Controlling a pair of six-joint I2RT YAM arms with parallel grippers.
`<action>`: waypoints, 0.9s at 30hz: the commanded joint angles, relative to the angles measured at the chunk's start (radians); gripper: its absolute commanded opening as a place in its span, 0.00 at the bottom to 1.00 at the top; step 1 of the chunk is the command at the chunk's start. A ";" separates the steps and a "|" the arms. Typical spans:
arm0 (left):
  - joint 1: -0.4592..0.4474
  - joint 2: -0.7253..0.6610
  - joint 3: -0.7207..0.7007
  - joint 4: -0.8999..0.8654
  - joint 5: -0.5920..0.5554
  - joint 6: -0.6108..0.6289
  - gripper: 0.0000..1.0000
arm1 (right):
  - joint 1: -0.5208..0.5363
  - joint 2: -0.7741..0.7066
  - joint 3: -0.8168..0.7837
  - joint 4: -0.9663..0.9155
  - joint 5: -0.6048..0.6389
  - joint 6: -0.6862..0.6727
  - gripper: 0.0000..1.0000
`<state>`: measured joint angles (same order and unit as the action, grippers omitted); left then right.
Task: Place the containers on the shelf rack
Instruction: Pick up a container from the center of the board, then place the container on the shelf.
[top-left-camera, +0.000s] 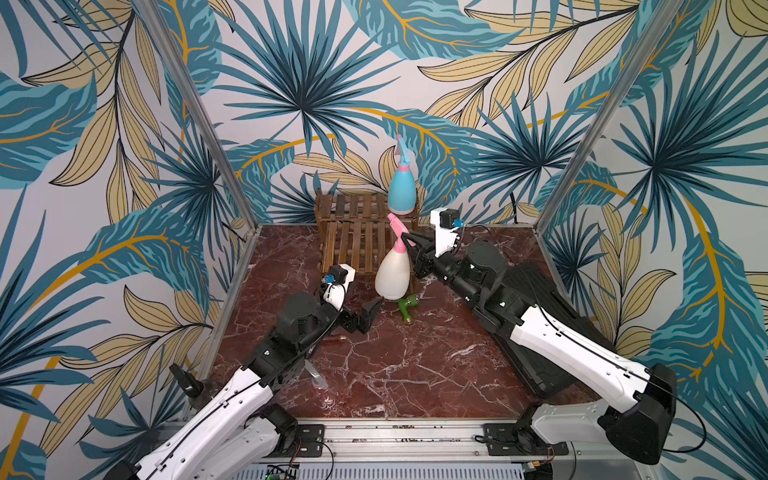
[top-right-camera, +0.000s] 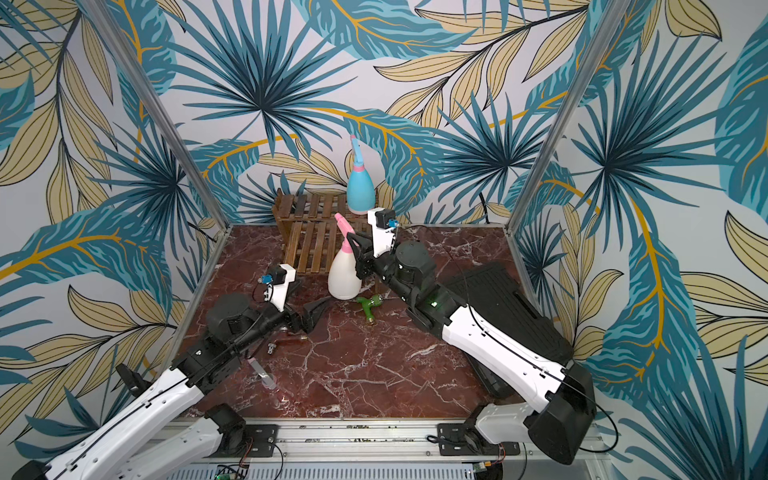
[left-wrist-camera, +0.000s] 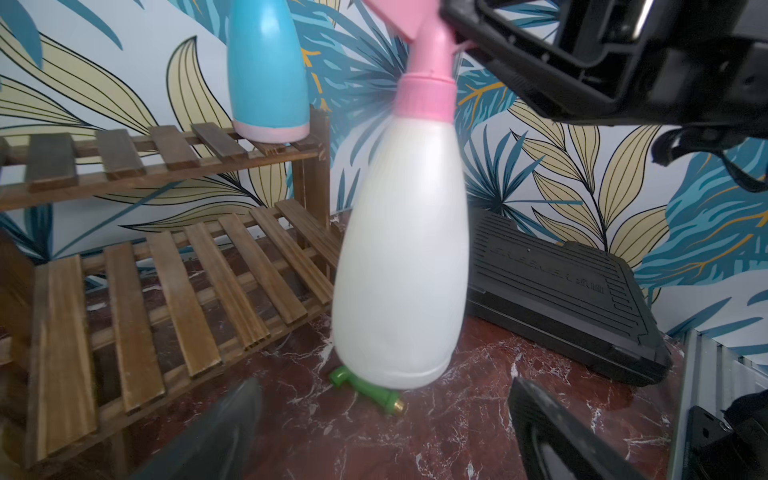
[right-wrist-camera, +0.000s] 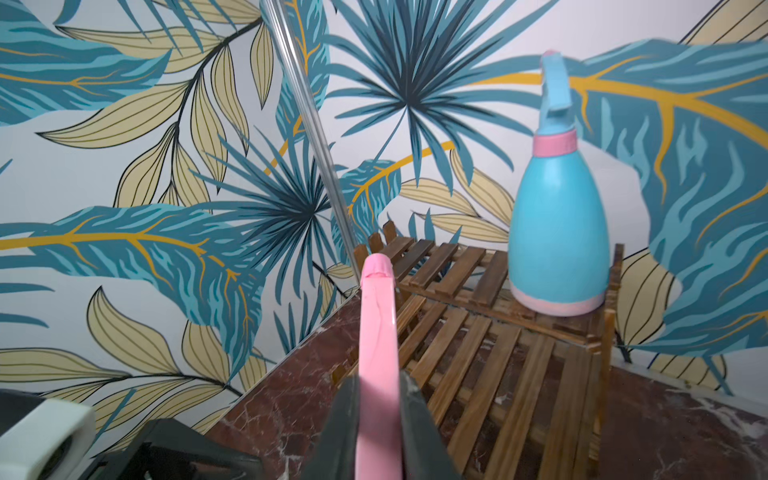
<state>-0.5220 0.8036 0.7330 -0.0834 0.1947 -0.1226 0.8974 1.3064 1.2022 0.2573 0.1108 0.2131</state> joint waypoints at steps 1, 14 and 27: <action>0.102 -0.009 0.059 -0.128 0.114 0.043 1.00 | 0.003 -0.010 0.001 0.101 0.106 -0.105 0.00; 0.313 -0.027 0.051 -0.114 0.210 0.171 1.00 | 0.038 0.344 0.467 0.016 0.204 -0.234 0.00; 0.313 -0.074 -0.013 -0.101 0.140 0.247 1.00 | 0.038 0.776 1.077 -0.255 0.257 -0.255 0.00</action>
<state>-0.2150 0.7536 0.7330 -0.1997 0.3515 0.1009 0.9321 2.0537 2.2211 0.0280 0.3332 -0.0166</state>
